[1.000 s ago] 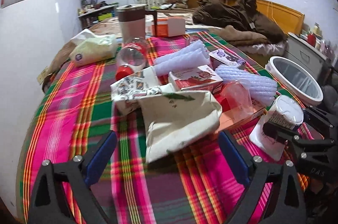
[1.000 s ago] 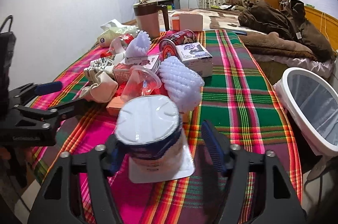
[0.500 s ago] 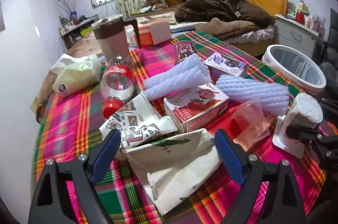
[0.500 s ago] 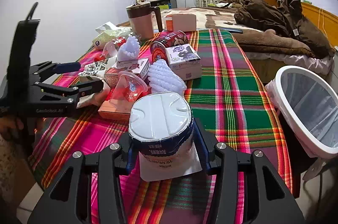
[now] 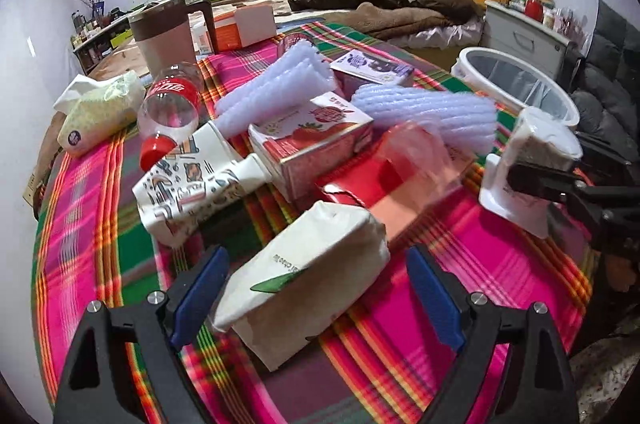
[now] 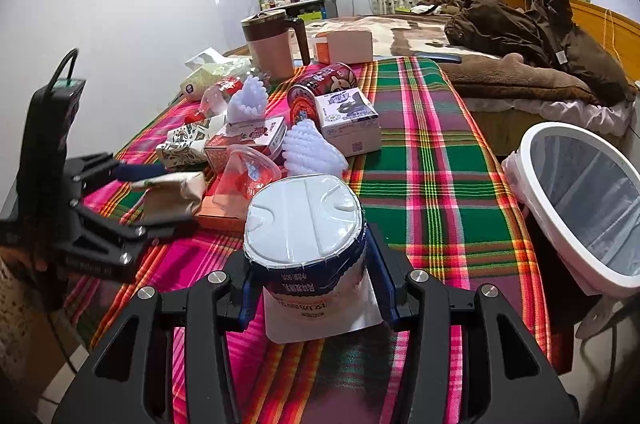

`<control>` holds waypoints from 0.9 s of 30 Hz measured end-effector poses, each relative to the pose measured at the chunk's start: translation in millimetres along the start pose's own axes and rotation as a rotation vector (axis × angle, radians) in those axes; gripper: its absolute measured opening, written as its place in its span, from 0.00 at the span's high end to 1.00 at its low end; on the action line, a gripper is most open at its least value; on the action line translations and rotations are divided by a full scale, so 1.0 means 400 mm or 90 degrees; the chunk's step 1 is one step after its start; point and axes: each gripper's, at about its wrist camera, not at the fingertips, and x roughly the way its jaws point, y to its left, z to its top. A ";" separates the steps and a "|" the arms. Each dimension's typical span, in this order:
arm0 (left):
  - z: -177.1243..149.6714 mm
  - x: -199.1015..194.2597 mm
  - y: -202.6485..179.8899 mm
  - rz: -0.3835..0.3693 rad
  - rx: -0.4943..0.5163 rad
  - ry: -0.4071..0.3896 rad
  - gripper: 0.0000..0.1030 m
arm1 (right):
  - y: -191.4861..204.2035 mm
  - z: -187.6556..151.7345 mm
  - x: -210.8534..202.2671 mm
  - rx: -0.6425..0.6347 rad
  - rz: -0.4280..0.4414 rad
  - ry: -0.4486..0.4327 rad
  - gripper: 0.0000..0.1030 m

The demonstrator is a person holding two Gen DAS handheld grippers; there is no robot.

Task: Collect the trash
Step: 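Grasp the white paper bag with the left tool while the right tool lifts the cup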

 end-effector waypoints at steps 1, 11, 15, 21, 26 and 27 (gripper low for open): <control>-0.003 -0.001 0.000 -0.003 -0.006 0.000 0.11 | 0.000 0.001 0.000 0.000 0.000 0.000 0.53; -0.030 -0.013 -0.019 0.006 -0.021 -0.004 0.32 | 0.005 -0.002 -0.011 -0.006 0.006 -0.001 0.53; -0.031 -0.030 -0.029 0.006 -0.040 -0.025 0.43 | 0.002 -0.002 -0.027 -0.004 0.009 -0.014 0.53; -0.034 -0.057 -0.032 0.005 -0.082 -0.044 0.48 | -0.008 -0.001 -0.048 -0.001 0.016 -0.027 0.53; -0.029 -0.087 -0.043 0.016 -0.110 -0.062 0.49 | -0.018 0.001 -0.065 0.003 0.022 -0.037 0.53; -0.026 -0.098 -0.045 0.008 -0.120 -0.068 0.49 | -0.019 0.003 -0.069 0.002 0.023 -0.040 0.53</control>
